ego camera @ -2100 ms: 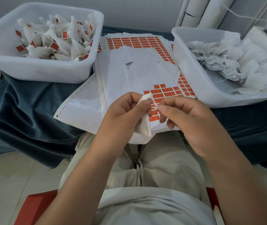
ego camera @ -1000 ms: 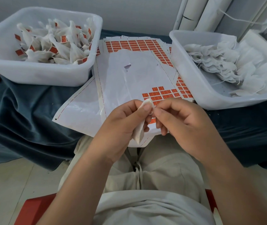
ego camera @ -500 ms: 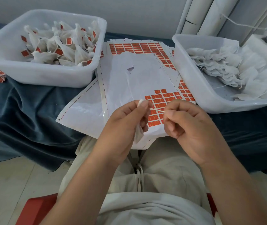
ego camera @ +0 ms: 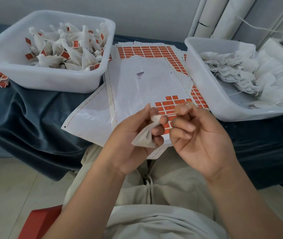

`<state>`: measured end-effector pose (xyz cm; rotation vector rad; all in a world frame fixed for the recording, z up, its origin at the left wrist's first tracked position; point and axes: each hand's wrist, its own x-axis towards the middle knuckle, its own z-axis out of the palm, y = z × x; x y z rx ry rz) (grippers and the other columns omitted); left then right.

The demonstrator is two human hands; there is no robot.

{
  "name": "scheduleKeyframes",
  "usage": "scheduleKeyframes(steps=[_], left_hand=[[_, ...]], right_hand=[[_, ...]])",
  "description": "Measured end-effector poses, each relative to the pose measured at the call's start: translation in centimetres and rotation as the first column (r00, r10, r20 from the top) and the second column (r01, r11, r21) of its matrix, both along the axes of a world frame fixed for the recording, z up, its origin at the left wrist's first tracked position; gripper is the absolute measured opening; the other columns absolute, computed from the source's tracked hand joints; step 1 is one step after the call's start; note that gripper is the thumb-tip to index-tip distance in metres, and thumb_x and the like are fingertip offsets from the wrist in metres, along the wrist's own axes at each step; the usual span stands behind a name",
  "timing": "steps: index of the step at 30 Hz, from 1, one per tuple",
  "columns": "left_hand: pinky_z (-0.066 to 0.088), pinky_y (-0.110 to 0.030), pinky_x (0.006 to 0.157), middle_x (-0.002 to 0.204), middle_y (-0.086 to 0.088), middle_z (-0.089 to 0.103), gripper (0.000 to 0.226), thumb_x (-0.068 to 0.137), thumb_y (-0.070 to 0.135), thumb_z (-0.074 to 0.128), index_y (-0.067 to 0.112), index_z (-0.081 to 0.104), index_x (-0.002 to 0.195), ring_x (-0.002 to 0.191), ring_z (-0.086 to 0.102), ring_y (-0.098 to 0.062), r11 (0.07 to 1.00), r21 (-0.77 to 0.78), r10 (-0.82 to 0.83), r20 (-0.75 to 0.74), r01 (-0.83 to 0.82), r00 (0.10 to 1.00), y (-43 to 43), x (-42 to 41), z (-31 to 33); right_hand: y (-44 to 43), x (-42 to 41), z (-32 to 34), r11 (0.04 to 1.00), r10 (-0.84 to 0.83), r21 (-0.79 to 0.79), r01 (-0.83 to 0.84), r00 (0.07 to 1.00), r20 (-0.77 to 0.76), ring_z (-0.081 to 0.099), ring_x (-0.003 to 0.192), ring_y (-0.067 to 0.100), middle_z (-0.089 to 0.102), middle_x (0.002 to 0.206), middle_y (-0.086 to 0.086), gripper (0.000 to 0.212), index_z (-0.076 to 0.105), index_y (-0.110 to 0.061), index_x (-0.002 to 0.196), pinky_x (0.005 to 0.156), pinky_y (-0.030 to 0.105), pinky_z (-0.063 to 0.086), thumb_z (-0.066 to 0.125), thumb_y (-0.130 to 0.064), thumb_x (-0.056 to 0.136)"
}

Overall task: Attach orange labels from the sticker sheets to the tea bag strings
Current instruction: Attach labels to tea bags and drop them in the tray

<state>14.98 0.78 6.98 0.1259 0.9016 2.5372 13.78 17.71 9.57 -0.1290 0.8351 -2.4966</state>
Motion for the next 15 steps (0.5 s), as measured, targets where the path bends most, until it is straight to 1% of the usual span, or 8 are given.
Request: scheduleKeyframes(steps=[2, 4, 5, 7, 9, 12, 14, 15], left_hand=[[0.045, -0.019, 0.064, 0.085, 0.004, 0.062, 0.010, 0.094, 0.034, 0.071, 0.024, 0.075, 0.092, 0.066, 0.050, -0.008, 0.983, -0.156, 0.079, -0.115, -0.096, 0.990, 0.01, 0.00, -0.29], [0.042, -0.025, 0.063, 0.082, 0.003, 0.062, 0.024, 0.084, 0.034, 0.079, 0.026, 0.077, 0.106, 0.067, 0.049, -0.016, 0.907, -0.356, 0.149, -0.229, -0.226, 0.962, 0.22, 0.04, -0.51], [0.039, -0.032, 0.064, 0.079, -0.002, 0.061, 0.029, 0.082, 0.038, 0.081, 0.026, 0.077, 0.109, 0.067, 0.045, -0.029, 0.852, -0.441, 0.175, -0.265, -0.281, 0.948, 0.43, 0.02, -0.69], [0.036, -0.044, 0.066, 0.081, -0.020, 0.058, 0.026, 0.084, 0.045, 0.079, 0.023, 0.077, 0.098, 0.068, 0.040, -0.041, 0.769, -0.517, 0.247, -0.304, -0.377, 0.920, 0.81, 0.06, -0.76], [0.044, -0.041, 0.064, 0.079, -0.016, 0.064, 0.023, 0.090, 0.047, 0.073, 0.025, 0.075, 0.087, 0.067, 0.047, -0.036, 0.724, -0.538, 0.302, -0.316, -0.432, 0.899, 0.92, 0.22, -0.59], [0.053, -0.025, 0.070, 0.072, -0.011, 0.072, 0.024, 0.096, 0.048, 0.065, 0.029, 0.075, 0.086, 0.066, 0.061, -0.020, 0.659, -0.591, 0.286, -0.375, -0.465, 0.882, 0.68, 0.26, -0.76], [0.054, -0.017, 0.069, 0.065, -0.002, 0.072, 0.023, 0.100, 0.043, 0.064, 0.029, 0.073, 0.085, 0.064, 0.067, -0.014, 0.546, -0.654, 0.251, -0.469, -0.524, 0.847, 0.77, 0.27, -1.03], [0.053, -0.016, 0.067, 0.068, 0.002, 0.073, 0.020, 0.102, 0.039, 0.065, 0.030, 0.072, 0.085, 0.066, 0.069, -0.011, 0.470, -0.676, 0.231, -0.526, -0.567, 0.819, 0.89, 0.25, -1.17]], right_hand=[[0.35, -0.19, 0.26, 0.997, -0.039, 0.068, 0.040, 0.999, -0.021, 0.051, 0.056, 0.006, 0.065, 0.084, -0.003, 0.022, 0.069, -0.015, 0.083, 0.053, 0.018, 0.045, 0.056, -0.022, 0.099], [0.49, -0.17, 0.30, 0.993, -0.044, 0.106, 0.049, 0.998, -0.048, 0.053, 0.059, 0.008, 0.066, 0.085, -0.002, 0.022, 0.069, -0.016, 0.082, 0.054, 0.020, 0.047, 0.056, -0.022, 0.099], [0.40, -0.10, 0.23, 0.992, -0.042, 0.114, 0.049, 0.997, -0.059, 0.054, 0.060, 0.009, 0.066, 0.085, -0.001, 0.023, 0.069, -0.016, 0.082, 0.055, 0.021, 0.048, 0.055, -0.022, 0.099], [0.12, 0.08, 0.04, 0.987, -0.046, 0.152, 0.059, 0.995, -0.083, 0.055, 0.062, 0.010, 0.067, 0.086, -0.001, 0.022, 0.069, -0.017, 0.082, 0.056, 0.021, 0.047, 0.056, -0.023, 0.098], [-0.16, 0.22, -0.08, 0.981, -0.055, 0.182, 0.071, 0.994, -0.092, 0.054, 0.062, 0.011, 0.066, 0.085, -0.001, 0.016, 0.068, -0.018, 0.082, 0.056, 0.022, 0.046, 0.061, -0.024, 0.095], [-0.07, 0.09, -0.11, 0.979, -0.086, 0.182, 0.091, 0.996, -0.039, 0.048, 0.060, 0.010, 0.060, 0.081, -0.001, 0.019, 0.066, -0.016, 0.080, 0.055, 0.021, 0.044, 0.059, -0.021, 0.097], [0.42, -0.26, -0.03, 0.971, -0.123, 0.208, 0.117, 0.992, 0.013, 0.043, 0.058, 0.010, 0.057, 0.079, 0.000, 0.021, 0.063, -0.015, 0.077, 0.054, 0.020, 0.041, 0.057, -0.018, 0.097], [0.70, -0.43, 0.02, 0.966, -0.136, 0.227, 0.125, 0.990, 0.032, 0.041, 0.058, 0.010, 0.056, 0.078, 0.000, 0.020, 0.063, -0.014, 0.077, 0.054, 0.020, 0.040, 0.058, -0.017, 0.096]])
